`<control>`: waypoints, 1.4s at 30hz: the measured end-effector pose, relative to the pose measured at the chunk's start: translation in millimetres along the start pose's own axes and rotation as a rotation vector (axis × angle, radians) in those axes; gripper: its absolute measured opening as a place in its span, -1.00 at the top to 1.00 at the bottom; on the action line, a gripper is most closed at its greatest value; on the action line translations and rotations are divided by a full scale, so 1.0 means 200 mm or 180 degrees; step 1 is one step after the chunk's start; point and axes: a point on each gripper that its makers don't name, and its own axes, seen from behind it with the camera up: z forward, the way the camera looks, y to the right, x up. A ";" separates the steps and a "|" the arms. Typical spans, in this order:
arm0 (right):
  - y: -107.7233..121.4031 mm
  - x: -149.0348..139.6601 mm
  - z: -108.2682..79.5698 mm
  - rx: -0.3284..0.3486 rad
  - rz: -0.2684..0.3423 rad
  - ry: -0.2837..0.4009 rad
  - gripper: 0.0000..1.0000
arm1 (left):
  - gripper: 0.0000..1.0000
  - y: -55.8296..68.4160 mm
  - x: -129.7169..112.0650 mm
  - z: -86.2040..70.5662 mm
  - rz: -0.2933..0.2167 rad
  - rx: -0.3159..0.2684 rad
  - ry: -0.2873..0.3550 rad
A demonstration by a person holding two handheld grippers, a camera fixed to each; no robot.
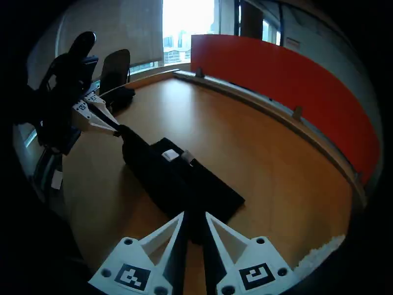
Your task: Fold towel
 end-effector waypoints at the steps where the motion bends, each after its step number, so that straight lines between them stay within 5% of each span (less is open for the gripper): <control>1: 0.01 -0.01 0.01 0.0003 0.0007 -0.0013 0.68 | 0.78 0.00 0.00 0.01 0.0000 0.0002 -0.0009; 42: 0.20 -0.18 0.37 -0.0073 0.0477 -0.0362 0.63 | 0.73 -0.19 -0.10 0.42 0.0019 0.0090 -0.0221</control>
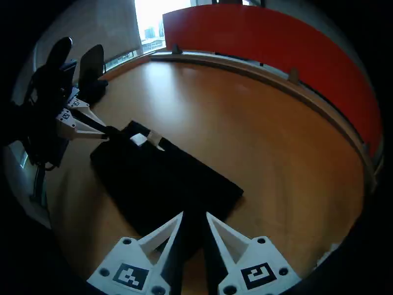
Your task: Fold towel
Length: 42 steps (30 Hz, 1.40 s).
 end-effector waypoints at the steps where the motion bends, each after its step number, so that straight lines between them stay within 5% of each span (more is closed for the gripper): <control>1: 0.00 0.00 0.01 -0.0006 0.0009 -0.0001 0.63 | 0.72 -0.01 0.00 0.01 0.0014 0.0014 -0.0005; 9: 0.03 0.00 0.03 -0.0089 0.0060 -0.0001 0.47 | 0.54 -0.04 0.01 0.05 0.0121 0.0095 -0.0013; 14: 0.07 -0.02 0.04 -0.0179 0.0062 -0.0008 0.07 | 0.47 -0.07 0.01 0.07 0.0178 0.0152 -0.0021; 28: 0.16 0.00 0.06 -0.0379 0.0057 -0.0001 -0.61 | 0.02 -0.14 0.02 0.09 0.0301 0.0313 -0.0024; 30: 0.18 0.01 0.06 -0.0409 0.0066 0.0003 -0.75 | -0.25 -0.16 0.03 0.09 0.0294 0.0329 -0.0025; 34: 0.21 0.02 0.06 -0.0468 0.0084 0.0028 -0.78 | -0.34 -0.17 0.03 0.10 0.0274 0.0343 -0.0039; 38: 0.23 0.04 0.05 -0.0525 0.0092 0.0062 -0.98 | -0.84 -0.19 0.04 0.09 0.0263 0.0355 -0.0033; 42: 0.23 0.04 0.04 -0.0527 0.0085 0.0080 -1.00 | -0.88 -0.18 0.05 0.08 0.0243 0.0348 -0.0015</control>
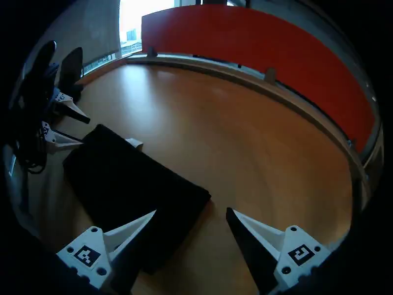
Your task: Fold towel
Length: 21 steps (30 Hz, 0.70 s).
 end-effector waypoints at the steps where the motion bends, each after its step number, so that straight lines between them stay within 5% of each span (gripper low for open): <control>1: 0.00 0.00 0.00 0.0002 -0.0004 0.0002 -1.00 | -0.88 0.00 0.00 0.00 -0.0009 -0.0001 0.0006; 21: -0.05 -0.06 -0.10 0.0044 0.0016 0.0060 -1.00 | -0.88 0.03 -0.04 -0.10 -0.0204 0.0062 0.0062</control>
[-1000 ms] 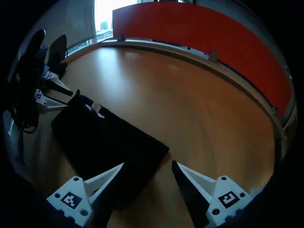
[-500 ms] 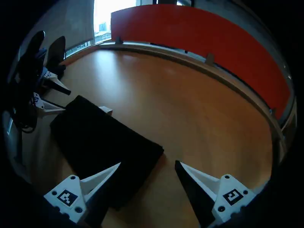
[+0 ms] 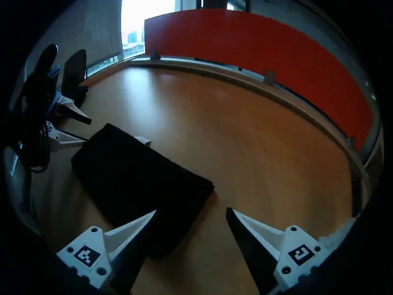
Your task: Fold towel
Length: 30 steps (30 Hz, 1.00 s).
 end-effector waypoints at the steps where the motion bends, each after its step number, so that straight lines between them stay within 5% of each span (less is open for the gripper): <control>1: 0.00 0.00 -0.01 0.0002 0.0000 0.0003 -1.00 | -0.88 0.00 -0.01 -0.01 -0.0018 0.0006 0.0001; 30: -0.11 -0.07 -0.12 0.0138 -0.0033 0.0086 -1.00 | -0.88 0.05 -0.19 -0.20 -0.0347 0.0257 0.0093</control>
